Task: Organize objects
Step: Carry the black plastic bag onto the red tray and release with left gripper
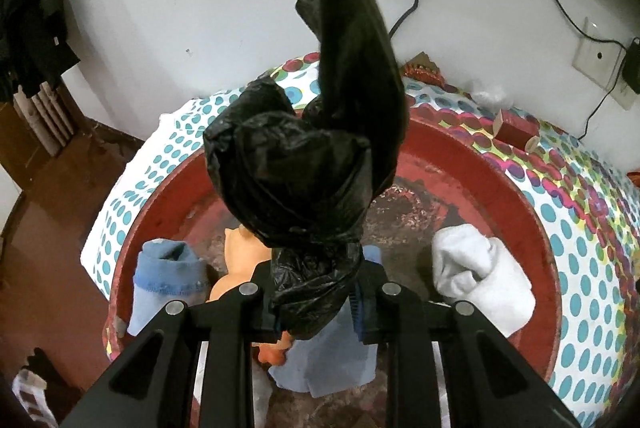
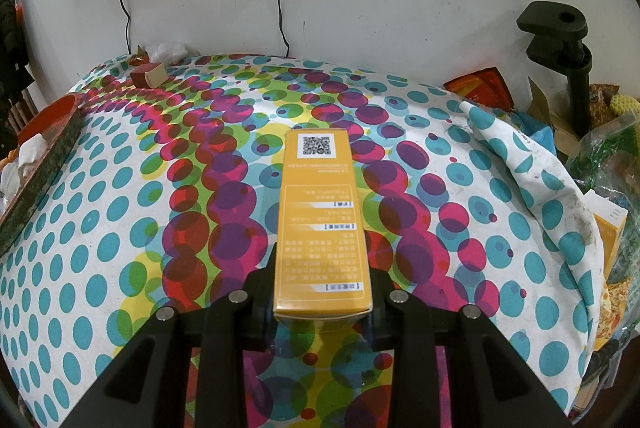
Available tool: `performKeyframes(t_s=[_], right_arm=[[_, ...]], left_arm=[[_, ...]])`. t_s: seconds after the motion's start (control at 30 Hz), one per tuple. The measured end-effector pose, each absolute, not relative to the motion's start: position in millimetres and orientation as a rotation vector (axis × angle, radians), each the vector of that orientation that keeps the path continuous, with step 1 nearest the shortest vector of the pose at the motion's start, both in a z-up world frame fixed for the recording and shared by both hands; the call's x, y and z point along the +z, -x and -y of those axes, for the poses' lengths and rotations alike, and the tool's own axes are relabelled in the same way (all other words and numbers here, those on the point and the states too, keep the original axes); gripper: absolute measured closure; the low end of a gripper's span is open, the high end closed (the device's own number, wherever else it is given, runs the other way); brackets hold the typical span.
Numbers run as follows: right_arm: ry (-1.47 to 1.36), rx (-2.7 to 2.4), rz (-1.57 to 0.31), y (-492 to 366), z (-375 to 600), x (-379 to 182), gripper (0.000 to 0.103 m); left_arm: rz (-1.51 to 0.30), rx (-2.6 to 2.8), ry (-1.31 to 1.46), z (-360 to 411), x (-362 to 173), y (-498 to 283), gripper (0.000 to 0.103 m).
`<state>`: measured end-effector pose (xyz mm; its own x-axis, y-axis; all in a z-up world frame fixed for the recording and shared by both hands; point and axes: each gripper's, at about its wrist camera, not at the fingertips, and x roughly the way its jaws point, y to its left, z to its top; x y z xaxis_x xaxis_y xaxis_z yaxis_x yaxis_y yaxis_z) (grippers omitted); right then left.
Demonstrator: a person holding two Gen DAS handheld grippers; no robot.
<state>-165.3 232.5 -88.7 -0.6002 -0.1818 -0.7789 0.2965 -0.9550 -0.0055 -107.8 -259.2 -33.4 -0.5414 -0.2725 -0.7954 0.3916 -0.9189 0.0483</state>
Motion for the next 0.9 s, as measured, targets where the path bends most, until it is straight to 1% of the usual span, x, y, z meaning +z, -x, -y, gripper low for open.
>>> performKeyframes(t_s=[0.37,0.47,0.53,0.57,0.63,0.67,0.9], right_arm=[[-1.236,-2.589,-0.205,165,-231,-89,0.071],[-1.237,-2.589,-0.205,165,-231,-89,0.071],[-1.237,-2.589,-0.207,165,-231,-89,0.071],[-1.237,-2.59,-0.207,165,-232,-89,0.071],[-1.237,-2.59,-0.207,164,-230,-89,0.071],[-1.237,-2.59,-0.209,164,-231,-89,0.071],[-1.236,-2.59,-0.208,164,-230,-89,0.071]], left_arm=[[-0.166,-2.46,-1.238,261,-40,110,0.076],[-0.16,-2.471,-1.246,259,-39,110,0.069],[-0.147,-2.471,-1.24,257,-38,109,0.062],[-0.144,-2.473,-1.236,256,-38,109,0.06],[-0.134,-2.47,-1.228,255,-37,108,0.05],[-0.129,-2.472,-1.219,254,-36,107,0.047],[-0.166,-2.475,-1.195,258,-29,94,0.042]])
